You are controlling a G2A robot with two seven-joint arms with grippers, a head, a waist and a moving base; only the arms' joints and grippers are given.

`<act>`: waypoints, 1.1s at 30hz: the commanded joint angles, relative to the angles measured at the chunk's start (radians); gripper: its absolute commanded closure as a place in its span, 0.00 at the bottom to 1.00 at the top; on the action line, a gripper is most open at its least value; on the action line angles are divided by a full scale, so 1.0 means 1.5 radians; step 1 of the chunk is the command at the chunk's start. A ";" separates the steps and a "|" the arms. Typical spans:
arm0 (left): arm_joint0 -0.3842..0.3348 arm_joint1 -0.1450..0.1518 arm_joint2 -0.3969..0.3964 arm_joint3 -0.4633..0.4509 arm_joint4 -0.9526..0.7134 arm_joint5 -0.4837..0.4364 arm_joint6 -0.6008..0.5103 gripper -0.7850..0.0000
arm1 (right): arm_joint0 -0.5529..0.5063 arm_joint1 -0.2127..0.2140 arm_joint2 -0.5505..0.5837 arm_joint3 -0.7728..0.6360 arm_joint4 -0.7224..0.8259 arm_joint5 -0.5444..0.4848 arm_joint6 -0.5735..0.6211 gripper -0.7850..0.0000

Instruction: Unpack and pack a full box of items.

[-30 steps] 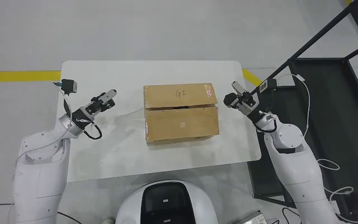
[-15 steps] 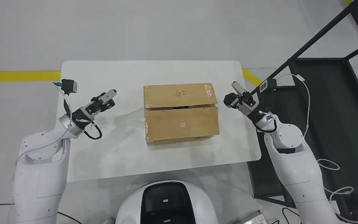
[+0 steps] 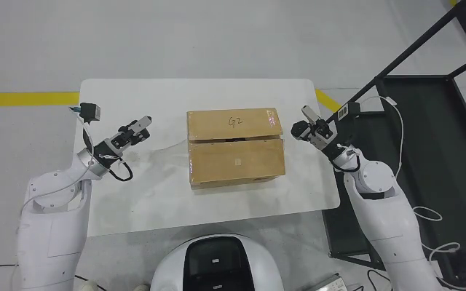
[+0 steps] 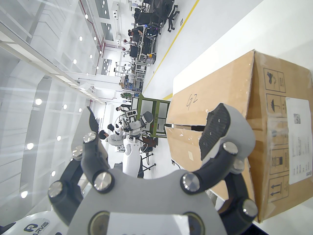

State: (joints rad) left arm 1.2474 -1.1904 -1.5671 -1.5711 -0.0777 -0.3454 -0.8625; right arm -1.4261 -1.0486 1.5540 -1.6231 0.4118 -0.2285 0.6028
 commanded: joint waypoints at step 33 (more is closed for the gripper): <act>-0.029 0.005 0.057 0.037 -0.025 -0.056 -0.072 0.00 | 0.106 0.028 -0.008 0.134 -0.095 -0.027 0.382 0.00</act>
State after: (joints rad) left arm 1.2033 -1.1832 -1.4818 -1.5151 -0.1149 -0.4292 -0.9699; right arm -1.2665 -1.0072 1.5415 -1.4220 0.2695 -0.2693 1.1756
